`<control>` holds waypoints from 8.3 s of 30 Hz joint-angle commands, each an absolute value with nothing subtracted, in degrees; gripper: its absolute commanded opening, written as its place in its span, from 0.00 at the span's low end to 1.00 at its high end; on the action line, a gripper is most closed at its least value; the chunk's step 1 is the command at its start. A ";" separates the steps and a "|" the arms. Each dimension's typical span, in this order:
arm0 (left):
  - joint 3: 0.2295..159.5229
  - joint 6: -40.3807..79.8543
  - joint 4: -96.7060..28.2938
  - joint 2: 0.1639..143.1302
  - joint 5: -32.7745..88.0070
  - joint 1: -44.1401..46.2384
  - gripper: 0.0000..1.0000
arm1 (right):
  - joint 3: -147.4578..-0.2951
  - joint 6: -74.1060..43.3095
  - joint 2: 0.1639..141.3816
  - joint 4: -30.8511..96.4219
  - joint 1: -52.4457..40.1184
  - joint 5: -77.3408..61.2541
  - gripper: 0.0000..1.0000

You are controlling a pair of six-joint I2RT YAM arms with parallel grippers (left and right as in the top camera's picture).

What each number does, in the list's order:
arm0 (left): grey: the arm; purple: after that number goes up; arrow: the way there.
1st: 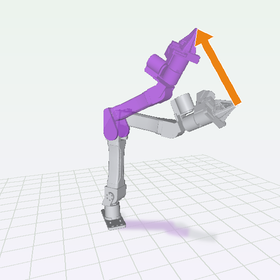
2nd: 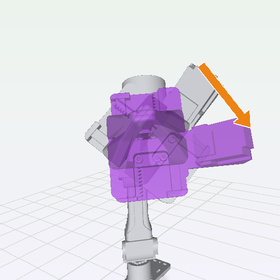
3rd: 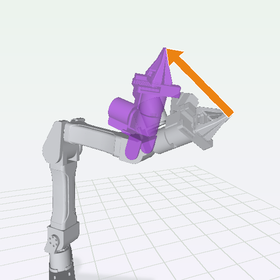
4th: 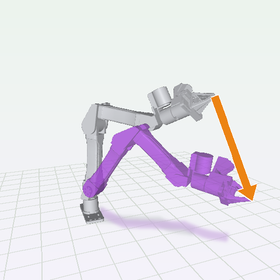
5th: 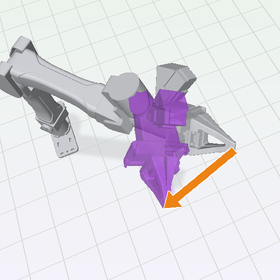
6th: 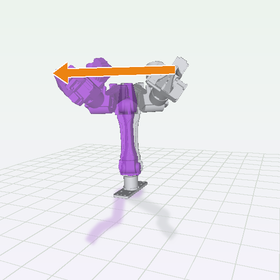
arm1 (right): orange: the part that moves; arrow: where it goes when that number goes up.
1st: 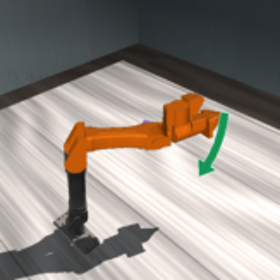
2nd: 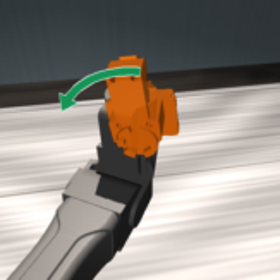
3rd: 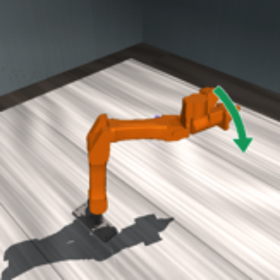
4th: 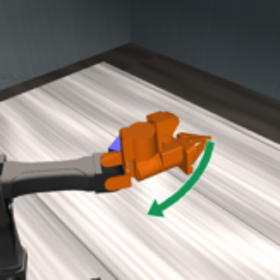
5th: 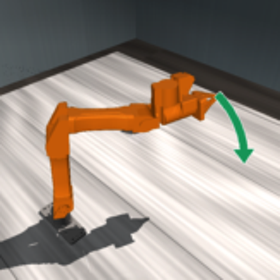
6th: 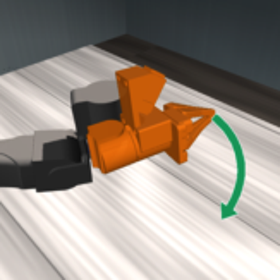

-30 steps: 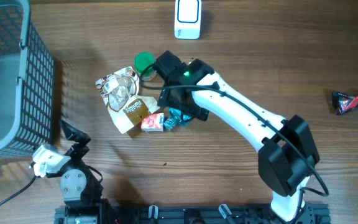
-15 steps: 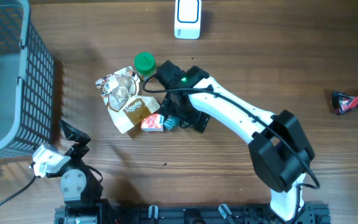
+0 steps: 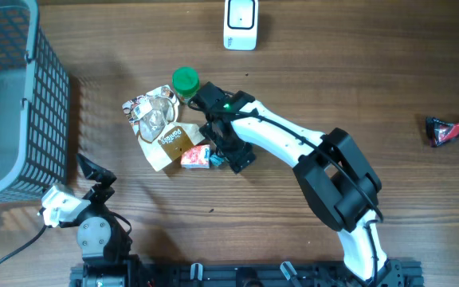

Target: Scan the item barcode

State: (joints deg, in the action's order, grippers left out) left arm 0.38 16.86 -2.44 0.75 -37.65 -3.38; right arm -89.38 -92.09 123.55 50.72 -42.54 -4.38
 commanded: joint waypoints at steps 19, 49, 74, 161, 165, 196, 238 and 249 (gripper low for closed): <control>0.34 16.80 -2.83 0.38 -38.04 -3.64 1.00 | -90.26 -73.38 123.52 50.41 -40.58 -12.34 0.56; 0.34 16.80 -2.83 0.38 -38.04 -3.64 1.00 | -89.32 -81.25 114.17 43.66 -26.96 -58.72 0.65; 0.34 16.78 -2.83 0.38 -38.02 -3.64 1.00 | -89.17 -104.88 117.47 41.01 -23.20 -67.90 0.59; 0.34 16.80 -2.83 0.38 -38.02 -3.64 1.00 | -101.08 30.26 127.63 40.01 -48.27 0.67 1.00; 0.34 16.80 -2.83 0.38 -38.04 -3.64 1.00 | -103.33 29.93 130.13 36.34 -50.04 0.78 1.00; 0.34 16.78 -2.85 0.38 -38.04 -3.64 1.00 | -103.37 26.98 135.35 39.35 -46.04 -7.81 0.66; 0.34 16.80 -2.83 0.38 -38.04 -3.64 1.00 | -106.28 10.48 117.73 38.30 -46.04 -4.45 0.19; 0.34 16.80 -2.83 0.38 -38.02 -3.64 1.00 | -106.28 10.31 117.73 47.13 -46.04 -4.58 0.16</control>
